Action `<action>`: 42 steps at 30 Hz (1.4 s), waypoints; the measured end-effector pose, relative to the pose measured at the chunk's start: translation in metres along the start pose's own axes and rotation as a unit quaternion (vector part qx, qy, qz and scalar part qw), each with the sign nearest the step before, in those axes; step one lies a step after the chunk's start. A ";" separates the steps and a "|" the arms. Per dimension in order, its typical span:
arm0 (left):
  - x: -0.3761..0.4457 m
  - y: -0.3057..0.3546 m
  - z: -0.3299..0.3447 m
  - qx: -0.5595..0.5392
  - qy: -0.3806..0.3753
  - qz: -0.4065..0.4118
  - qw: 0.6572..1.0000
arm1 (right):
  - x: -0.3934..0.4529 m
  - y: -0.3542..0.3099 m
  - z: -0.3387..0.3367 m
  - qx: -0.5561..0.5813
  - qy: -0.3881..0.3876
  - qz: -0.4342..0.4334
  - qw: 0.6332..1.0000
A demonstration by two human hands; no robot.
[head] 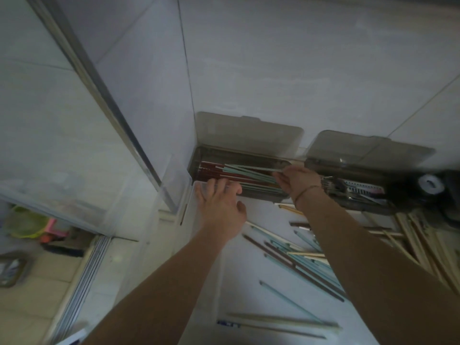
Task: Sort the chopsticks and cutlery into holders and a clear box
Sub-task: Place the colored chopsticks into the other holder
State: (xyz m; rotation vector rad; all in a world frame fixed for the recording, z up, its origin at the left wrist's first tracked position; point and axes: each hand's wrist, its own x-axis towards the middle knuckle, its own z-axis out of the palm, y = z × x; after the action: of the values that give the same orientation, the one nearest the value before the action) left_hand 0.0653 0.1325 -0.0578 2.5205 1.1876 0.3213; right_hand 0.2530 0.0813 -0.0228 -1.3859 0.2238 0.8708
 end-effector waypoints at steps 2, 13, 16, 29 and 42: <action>0.000 0.000 -0.001 -0.001 0.001 0.001 1.000 | 0.006 0.002 -0.001 -0.066 -0.011 -0.004 0.998; 0.001 0.000 0.001 -0.006 0.007 -0.006 1.000 | -0.043 0.008 -0.039 -0.426 -0.001 -0.348 0.835; 0.001 0.001 0.003 0.004 0.015 -0.007 1.000 | -0.074 0.044 -0.064 -0.565 -0.089 -0.429 0.699; 0.002 0.001 0.006 0.023 0.016 -0.007 1.000 | -0.116 0.140 -0.114 -0.820 -0.172 -0.301 0.455; 0.000 -0.001 0.006 0.020 0.020 0.000 1.000 | -0.081 0.003 -0.063 -0.500 -0.036 -0.304 0.810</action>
State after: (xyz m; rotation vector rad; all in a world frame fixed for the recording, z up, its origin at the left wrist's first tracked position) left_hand 0.0666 0.1318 -0.0639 2.5594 1.2197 0.3537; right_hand 0.2178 -0.0090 0.0110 -2.2025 -0.8361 0.4630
